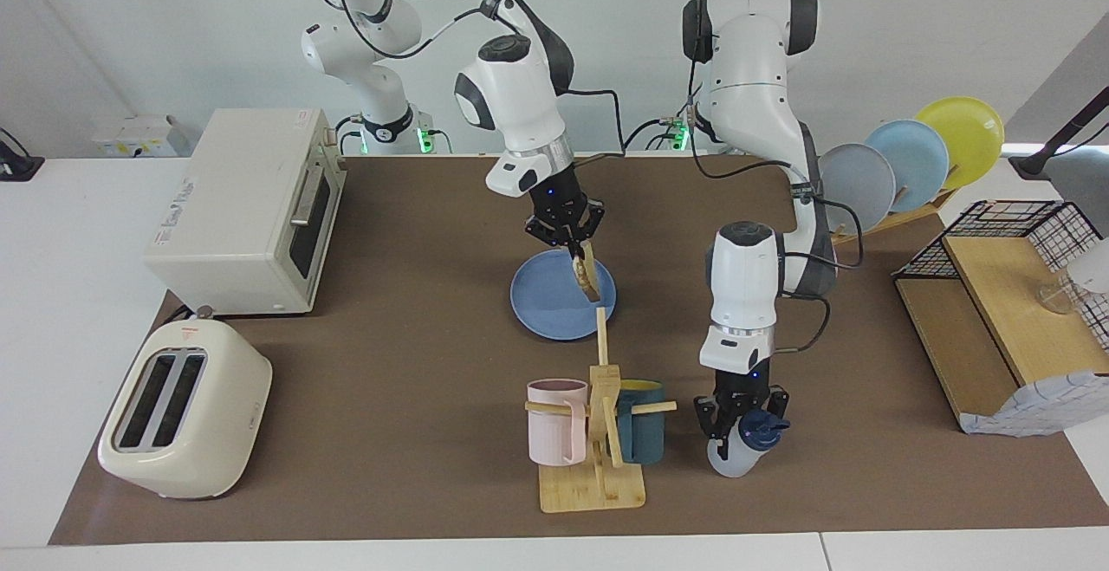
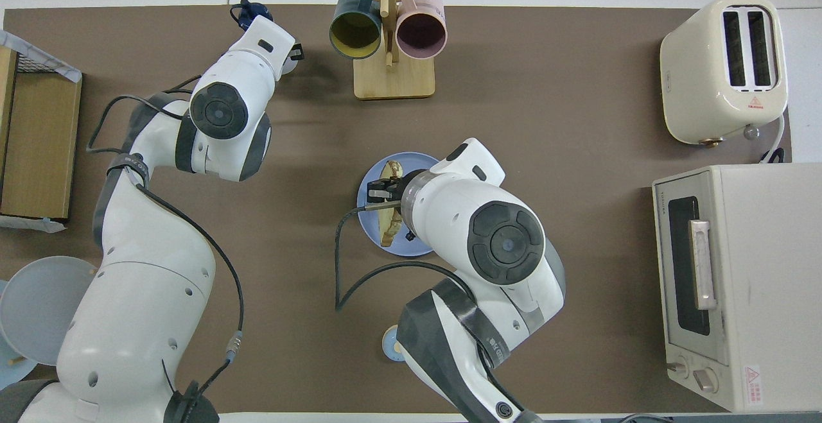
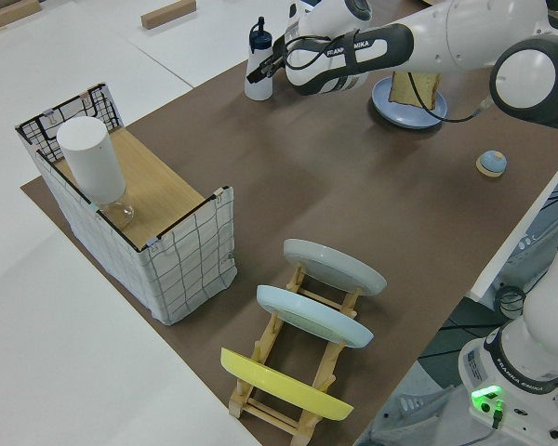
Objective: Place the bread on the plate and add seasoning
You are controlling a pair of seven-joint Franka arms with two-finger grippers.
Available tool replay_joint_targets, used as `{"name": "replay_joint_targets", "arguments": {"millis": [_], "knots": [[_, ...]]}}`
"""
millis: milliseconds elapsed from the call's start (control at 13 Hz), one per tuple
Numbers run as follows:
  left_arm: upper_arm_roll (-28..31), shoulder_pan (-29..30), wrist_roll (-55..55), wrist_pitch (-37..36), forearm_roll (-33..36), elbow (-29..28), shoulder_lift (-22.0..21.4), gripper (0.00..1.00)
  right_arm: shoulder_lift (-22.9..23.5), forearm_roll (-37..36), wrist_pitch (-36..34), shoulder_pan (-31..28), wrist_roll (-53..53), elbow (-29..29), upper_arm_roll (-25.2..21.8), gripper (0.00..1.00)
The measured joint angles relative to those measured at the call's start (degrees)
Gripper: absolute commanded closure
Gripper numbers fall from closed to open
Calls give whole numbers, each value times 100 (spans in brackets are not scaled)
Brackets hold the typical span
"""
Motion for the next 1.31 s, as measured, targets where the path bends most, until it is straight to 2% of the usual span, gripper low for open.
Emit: {"name": "replay_joint_targets", "arguments": {"millis": [231,386,617,694,771,926,1003,1157,1234,1311], "knots": [[0,21,-6,7,-9,16,-80,100,-47,0,313,0,3,-309,-3,100],[-13,110,-7,-100,-10,24,-282,100,-105,2,500,0,10,-530,-3,100],[-236,370,453,-838,-1,31,-823,100,-201,9,556,-5,112,-749,-14,100],[-333,456,840,-1186,-5,34,-1035,100,-224,10,556,-20,116,-796,-25,86],[-428,532,1219,-1575,-11,35,-1259,100,-253,13,557,-38,116,-862,-43,65],[-526,571,1909,-2284,-27,34,-1650,100,-318,14,556,-118,116,-1012,-67,56],[-574,574,2382,-2754,-96,34,-1852,100,-342,14,549,-156,116,-1068,-70,43],[-645,573,3562,-3758,-398,33,-2264,100,-359,14,455,-237,116,-1126,-72,43],[-648,577,4150,-4208,-516,29,-2467,100,-365,14,417,-288,116,-1135,-74,38],[-647,591,4730,-4638,-595,8,-2693,100,-375,14,397,-321,116,-1143,-74,0]]}}
